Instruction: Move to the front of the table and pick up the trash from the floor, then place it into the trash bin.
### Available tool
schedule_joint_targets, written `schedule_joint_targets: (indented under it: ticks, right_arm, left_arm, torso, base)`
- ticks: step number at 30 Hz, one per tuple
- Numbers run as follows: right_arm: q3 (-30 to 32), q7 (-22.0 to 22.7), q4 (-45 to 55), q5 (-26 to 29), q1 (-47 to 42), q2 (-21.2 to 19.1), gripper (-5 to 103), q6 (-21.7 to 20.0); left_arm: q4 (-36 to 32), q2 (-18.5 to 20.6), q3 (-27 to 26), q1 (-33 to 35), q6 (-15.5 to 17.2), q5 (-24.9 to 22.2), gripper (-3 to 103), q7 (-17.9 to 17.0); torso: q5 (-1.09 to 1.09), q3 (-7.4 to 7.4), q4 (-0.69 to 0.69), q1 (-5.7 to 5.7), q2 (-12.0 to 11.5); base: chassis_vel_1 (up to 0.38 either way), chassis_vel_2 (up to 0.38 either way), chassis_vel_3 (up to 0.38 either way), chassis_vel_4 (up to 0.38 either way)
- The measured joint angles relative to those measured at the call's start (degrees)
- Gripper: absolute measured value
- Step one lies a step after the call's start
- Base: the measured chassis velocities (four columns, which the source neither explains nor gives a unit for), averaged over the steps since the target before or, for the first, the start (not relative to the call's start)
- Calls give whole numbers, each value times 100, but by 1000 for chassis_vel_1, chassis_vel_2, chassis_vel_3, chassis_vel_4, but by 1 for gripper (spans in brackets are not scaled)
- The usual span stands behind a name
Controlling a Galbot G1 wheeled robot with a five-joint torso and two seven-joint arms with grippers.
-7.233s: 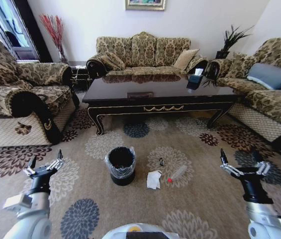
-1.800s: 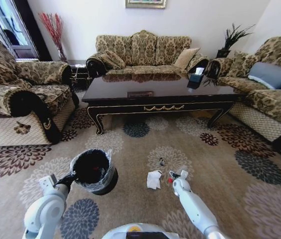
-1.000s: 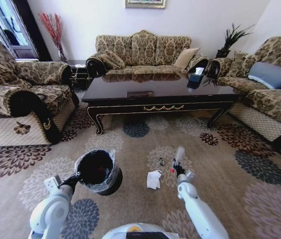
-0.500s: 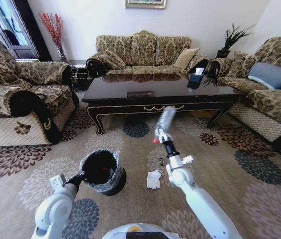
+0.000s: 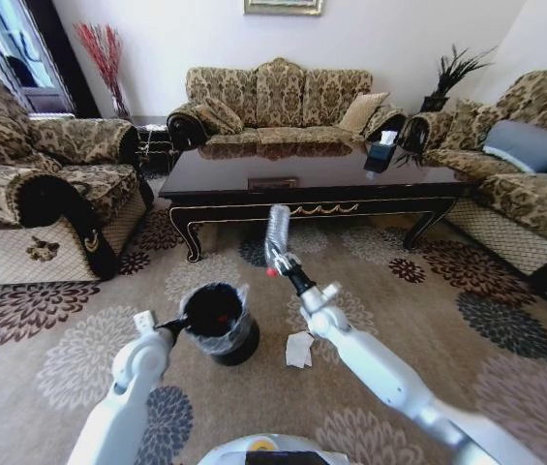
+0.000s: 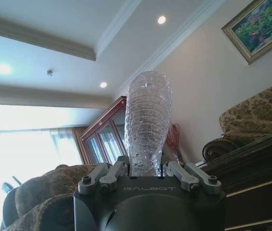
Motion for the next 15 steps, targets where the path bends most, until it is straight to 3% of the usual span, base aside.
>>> schedule_joint_targets:
  ticks: [8, 15]
  right_arm:
    - [-819, 0, -46, 95, 600, 275, 27, -36]
    - [-1302, -53, -169, -268, 712, 274, 27, -118]
  left_arm:
    - [246, -147, 239, -215, 1, 109, 4, -14]
    - [351, -322, 265, -468, 3, 119, 4, -34]
  torso:
    - [0, -1, 3, 0, 0]
    - [1, -1, 1, 0, 0]
  base:
    - [0, 0, 0, 0]
    - [0, 0, 0, 0]
